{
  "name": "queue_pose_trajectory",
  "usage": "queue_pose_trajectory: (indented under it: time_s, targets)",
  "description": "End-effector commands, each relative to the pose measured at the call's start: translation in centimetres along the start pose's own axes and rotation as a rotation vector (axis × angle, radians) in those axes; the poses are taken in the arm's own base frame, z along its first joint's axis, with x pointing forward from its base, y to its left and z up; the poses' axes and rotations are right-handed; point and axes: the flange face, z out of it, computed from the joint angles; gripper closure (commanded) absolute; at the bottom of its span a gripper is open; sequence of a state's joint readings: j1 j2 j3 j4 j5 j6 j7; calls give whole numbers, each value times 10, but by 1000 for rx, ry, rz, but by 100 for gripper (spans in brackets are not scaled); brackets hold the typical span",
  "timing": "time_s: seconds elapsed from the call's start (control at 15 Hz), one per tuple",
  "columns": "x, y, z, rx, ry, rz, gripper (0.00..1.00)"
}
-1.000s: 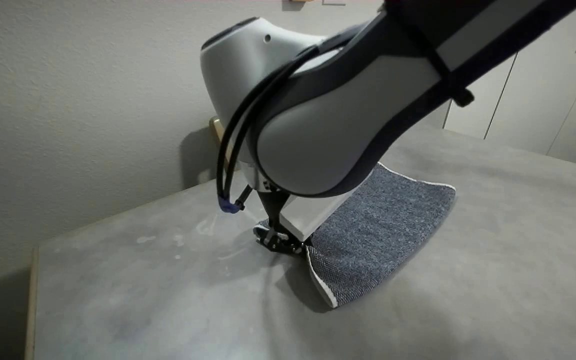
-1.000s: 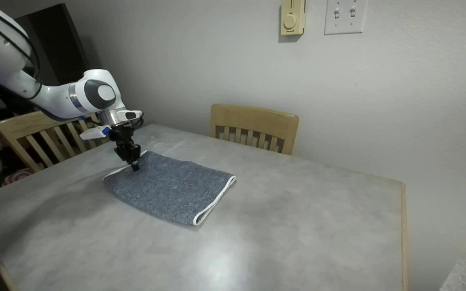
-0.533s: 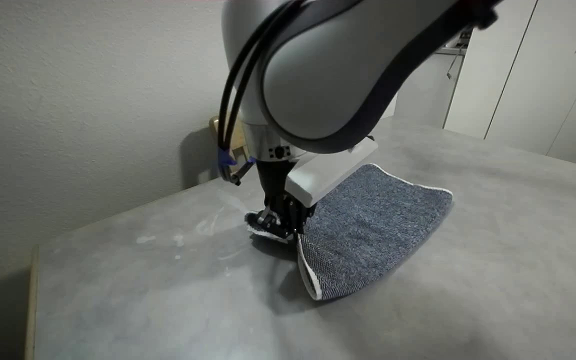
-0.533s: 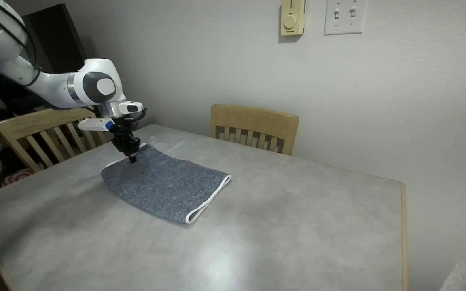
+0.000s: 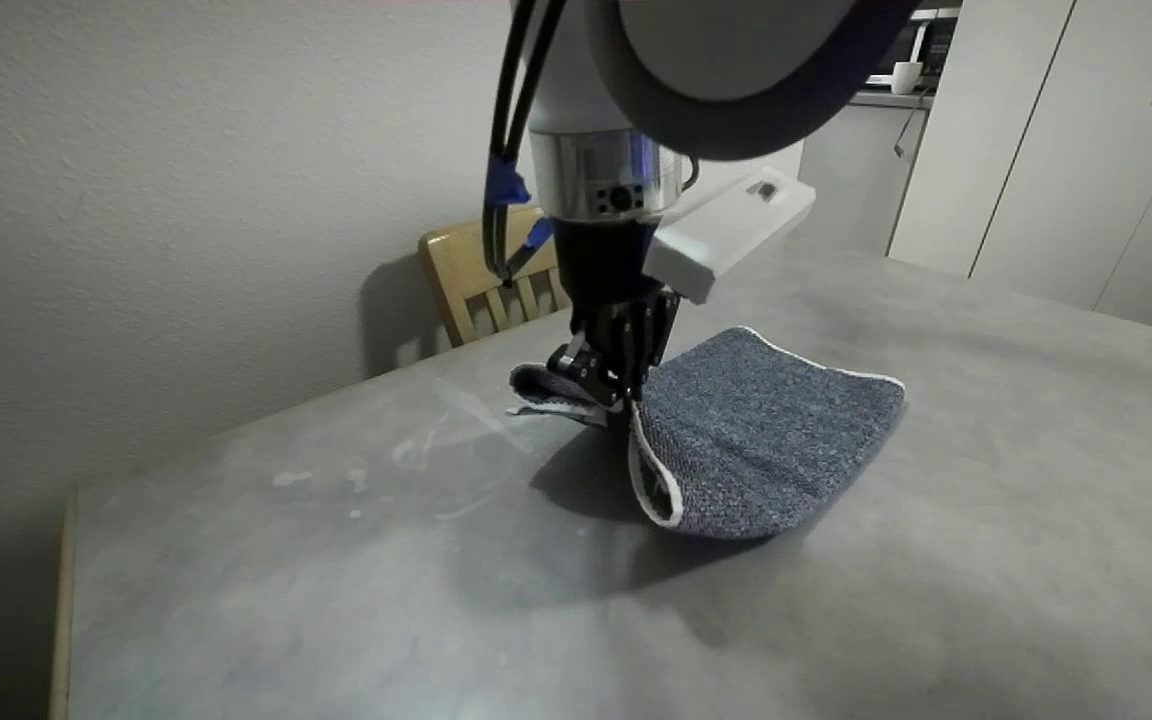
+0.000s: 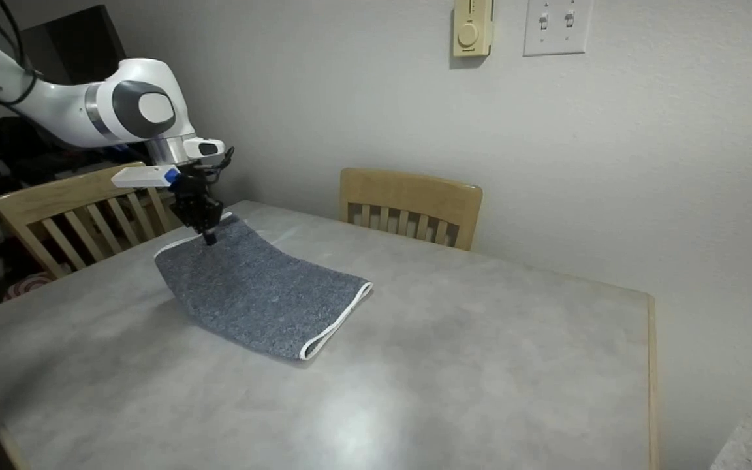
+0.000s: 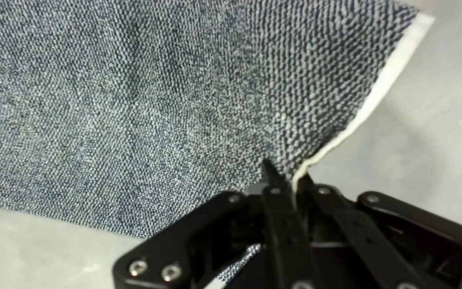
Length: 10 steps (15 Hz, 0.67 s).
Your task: Fold the towel
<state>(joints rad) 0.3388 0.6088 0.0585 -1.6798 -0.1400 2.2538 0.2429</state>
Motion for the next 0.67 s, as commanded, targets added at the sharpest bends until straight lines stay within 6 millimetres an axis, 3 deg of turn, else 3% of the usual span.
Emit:
queue_pose_trajectory:
  time_s: [0.0,0.2,0.6]
  targets:
    - [-24,19,-29,11,21,-56,98]
    - [-29,41,-39,19,34,-131,98]
    - [-39,100,-35,44,2,-244,98]
